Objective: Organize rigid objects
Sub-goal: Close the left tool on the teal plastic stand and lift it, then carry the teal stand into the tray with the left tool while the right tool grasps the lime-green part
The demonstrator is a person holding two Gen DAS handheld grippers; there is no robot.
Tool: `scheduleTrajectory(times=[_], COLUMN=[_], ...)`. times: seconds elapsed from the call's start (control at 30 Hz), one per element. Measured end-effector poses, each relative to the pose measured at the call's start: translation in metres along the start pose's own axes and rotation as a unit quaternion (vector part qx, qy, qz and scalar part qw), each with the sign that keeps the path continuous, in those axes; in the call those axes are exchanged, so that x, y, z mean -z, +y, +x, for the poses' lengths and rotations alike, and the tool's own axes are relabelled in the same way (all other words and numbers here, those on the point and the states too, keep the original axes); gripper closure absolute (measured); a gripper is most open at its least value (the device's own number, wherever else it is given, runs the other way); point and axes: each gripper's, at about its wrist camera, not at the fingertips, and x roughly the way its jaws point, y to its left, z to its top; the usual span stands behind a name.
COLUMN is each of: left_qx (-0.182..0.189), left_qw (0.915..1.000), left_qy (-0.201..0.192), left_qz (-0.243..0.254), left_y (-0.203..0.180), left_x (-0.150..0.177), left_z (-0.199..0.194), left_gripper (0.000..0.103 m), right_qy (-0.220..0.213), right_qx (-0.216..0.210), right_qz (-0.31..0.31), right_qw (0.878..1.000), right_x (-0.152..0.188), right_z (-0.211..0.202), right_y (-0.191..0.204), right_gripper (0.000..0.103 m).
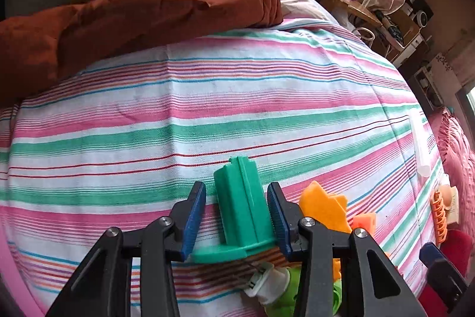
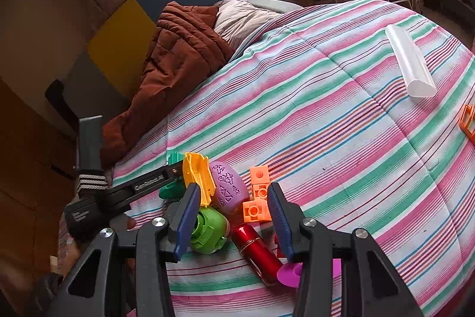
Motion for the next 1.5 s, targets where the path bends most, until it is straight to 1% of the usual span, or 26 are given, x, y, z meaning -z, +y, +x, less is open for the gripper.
scheduleTrajectory(times=[0.03, 0.07, 0.1, 0.2, 0.3, 0.37, 0.4, 0.47, 0.53, 0.67, 0.77, 0.83, 0.9, 0.93, 0.97, 1.03, 1.1, 1.2, 1.27, 1.33, 1.37, 1.4, 1.43, 1.5], left_qx=[-0.002, -0.007, -0.014, -0.013, -0.023, -0.021, -0.026, -0.036, -0.036, -0.024, 0.000, 0.000, -0.006, -0.014, -0.021, -0.026, -0.024, -0.021, -0.017, -0.014, -0.014, -0.015, -0.016, -0.017], left_qw=[0.9999, 0.9997, 0.9996, 0.9995, 0.9985, 0.9981, 0.9980, 0.9977, 0.9977, 0.9987, 0.9996, 0.9993, 0.9990, 0.9980, 0.9971, 0.9966, 0.9962, 0.9958, 0.9960, 0.9960, 0.9959, 0.9954, 0.9949, 0.9941], left_qy=[-0.014, -0.018, -0.020, -0.028, -0.048, -0.050, -0.053, -0.057, -0.057, -0.045, -0.026, -0.022, -0.021, -0.038, -0.044, -0.049, -0.055, -0.062, -0.066, -0.070, -0.074, -0.078, -0.083, -0.091], left_qz=[0.005, 0.011, 0.017, 0.008, -0.010, -0.028, -0.025, -0.010, -0.005, 0.004, 0.015, 0.030, 0.039, 0.048, 0.058, 0.061, 0.063, 0.064, 0.059, 0.053, 0.052, 0.052, 0.055, 0.056], left_y=[-0.001, -0.003, -0.004, 0.005, 0.026, 0.040, 0.043, 0.045, 0.045, 0.037, 0.026, 0.017, 0.011, 0.008, 0.005, 0.003, 0.003, 0.006, 0.008, 0.011, 0.012, 0.011, 0.011, 0.011], left_x=[0.000, 0.000, 0.001, 0.005, 0.014, 0.022, 0.027, 0.043, 0.062, 0.110, 0.143, 0.163, 0.177, 0.181, 0.183, 0.184, 0.185, 0.186, 0.186, 0.187, 0.188, 0.189, 0.190, 0.191], left_z=[0.000, 0.000, 0.000, -0.009, -0.031, -0.046, -0.053, -0.066, -0.076, -0.089, -0.094, -0.095, -0.088, -0.088, -0.088, -0.086, -0.083, -0.083, -0.083, -0.084, -0.084, -0.084, -0.084, -0.084], left_gripper=[0.062, 0.064, 0.073, 0.073, 0.073, 0.073, 0.073, 0.073, 0.073, 0.073, 0.073, 0.073, 0.073, 0.073, 0.073, 0.073, 0.073, 0.073, 0.073, 0.073, 0.072, 0.072, 0.072, 0.072], right_qy=[0.002, 0.004, 0.005, 0.005, 0.002, 0.001, 0.000, 0.000, 0.005, 0.015, 0.029, 0.041, 0.054, 0.061, 0.073, 0.085, 0.101, 0.110, 0.127, 0.152, 0.157, 0.155, 0.166, 0.195], right_qx=[-0.001, -0.001, -0.001, 0.000, 0.001, 0.002, 0.000, -0.001, -0.006, -0.016, -0.023, -0.027, -0.028, -0.030, -0.034, -0.031, -0.032, -0.013, -0.013, 0.000, 0.010, 0.021, 0.029, 0.031], right_qz=[0.000, 0.001, 0.001, -0.003, -0.005, -0.007, -0.009, -0.012, -0.020, -0.041, -0.067, -0.087, -0.113, -0.124, -0.135, -0.155, -0.187, -0.263, -0.315, -0.348, -0.365, -0.384, -0.391, -0.387], right_qw=[1.000, 1.000, 1.000, 1.000, 1.000, 1.000, 1.000, 1.000, 1.000, 0.999, 0.997, 0.995, 0.992, 0.990, 0.988, 0.984, 0.977, 0.958, 0.941, 0.925, 0.918, 0.910, 0.905, 0.901], right_x=[0.000, 0.000, 0.000, 0.000, 0.000, 0.001, 0.001, 0.001, 0.003, 0.006, 0.012, 0.017, 0.023, 0.025, 0.028, 0.034, 0.038, 0.040, 0.039, 0.038, 0.037, 0.037, 0.037, 0.038], right_z=[0.001, 0.002, 0.002, 0.003, 0.002, 0.001, 0.001, 0.001, 0.003, 0.006, 0.011, 0.015, 0.020, 0.022, 0.025, 0.030, 0.035, 0.045, 0.058, 0.076, 0.083, 0.088, 0.095, 0.109], right_y=[0.000, 0.000, 0.000, 0.000, 0.001, 0.001, 0.002, 0.003, 0.005, 0.013, 0.023, 0.030, 0.038, 0.042, 0.046, 0.052, 0.061, 0.080, 0.092, 0.099, 0.101, 0.105, 0.106, 0.103], right_gripper=[0.056, 0.056, 0.056, 0.056, 0.056, 0.056, 0.056, 0.056, 0.056, 0.056, 0.056, 0.056, 0.056, 0.056, 0.056, 0.056, 0.056, 0.055, 0.044, 0.039, 0.035, 0.035, 0.035, 0.036])
